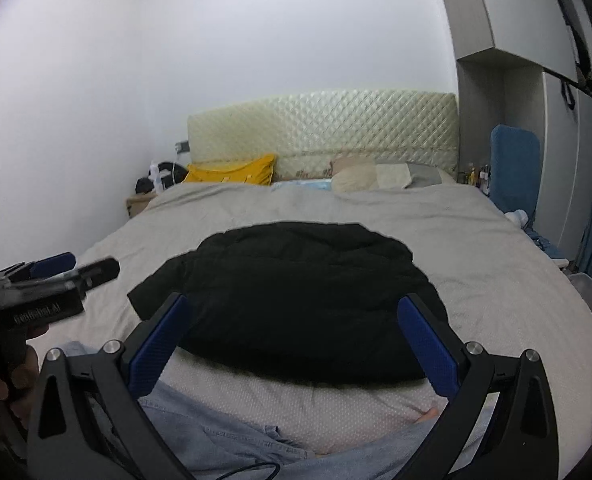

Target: Fold large clothes

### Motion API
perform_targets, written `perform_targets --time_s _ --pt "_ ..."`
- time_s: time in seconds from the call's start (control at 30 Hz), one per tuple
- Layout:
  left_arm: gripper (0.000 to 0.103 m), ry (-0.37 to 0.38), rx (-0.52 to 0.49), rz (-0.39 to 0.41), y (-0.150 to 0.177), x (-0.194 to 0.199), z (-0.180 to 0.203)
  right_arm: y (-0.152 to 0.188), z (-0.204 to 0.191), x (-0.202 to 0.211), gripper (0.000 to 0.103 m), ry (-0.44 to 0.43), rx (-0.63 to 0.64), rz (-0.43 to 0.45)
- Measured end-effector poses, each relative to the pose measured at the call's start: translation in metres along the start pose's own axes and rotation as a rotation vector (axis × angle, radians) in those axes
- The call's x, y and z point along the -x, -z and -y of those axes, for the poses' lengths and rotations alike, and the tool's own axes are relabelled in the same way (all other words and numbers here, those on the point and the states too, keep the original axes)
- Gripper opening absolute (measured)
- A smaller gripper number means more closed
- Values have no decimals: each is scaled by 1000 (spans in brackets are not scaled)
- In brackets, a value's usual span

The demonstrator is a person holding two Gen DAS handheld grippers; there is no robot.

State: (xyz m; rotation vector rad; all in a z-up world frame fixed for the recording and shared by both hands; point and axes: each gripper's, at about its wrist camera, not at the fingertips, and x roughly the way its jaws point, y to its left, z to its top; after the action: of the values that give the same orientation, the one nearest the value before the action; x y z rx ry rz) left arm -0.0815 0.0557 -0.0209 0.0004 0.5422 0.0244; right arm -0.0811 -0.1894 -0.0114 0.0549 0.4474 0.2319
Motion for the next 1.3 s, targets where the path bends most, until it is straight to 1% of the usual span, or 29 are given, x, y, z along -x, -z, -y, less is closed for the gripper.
perform_targets --time_s 0.07,0.13,0.2,0.5,0.67,0.8,0.87,0.97,1.17,1.3 --pt "87 -2 -36 -3 3 1 8 1 0 2 103 2 -3 4" --pt "87 24 -44 -14 4 1 12 1 1 2 103 1 -8 0" --pt "87 41 -37 -18 6 1 14 2 2 3 103 7 -8 -3" --pt "87 48 -29 -9 4 8 17 8 5 4 103 18 -10 -20" --pt "87 59 -32 -8 3 10 18 9 6 5 103 21 -9 -16" --pt "87 78 -7 -15 3 11 16 9 5 5 103 25 -11 -13" --pt "87 90 -12 -20 3 10 18 11 5 6 103 23 -15 -14" --pt "87 82 -24 -19 4 10 21 12 6 5 103 32 -10 -22" --pt "87 106 36 -11 3 13 13 12 9 8 103 39 -16 -12" --pt "88 97 26 -9 2 13 12 12 7 11 103 42 -13 -3"
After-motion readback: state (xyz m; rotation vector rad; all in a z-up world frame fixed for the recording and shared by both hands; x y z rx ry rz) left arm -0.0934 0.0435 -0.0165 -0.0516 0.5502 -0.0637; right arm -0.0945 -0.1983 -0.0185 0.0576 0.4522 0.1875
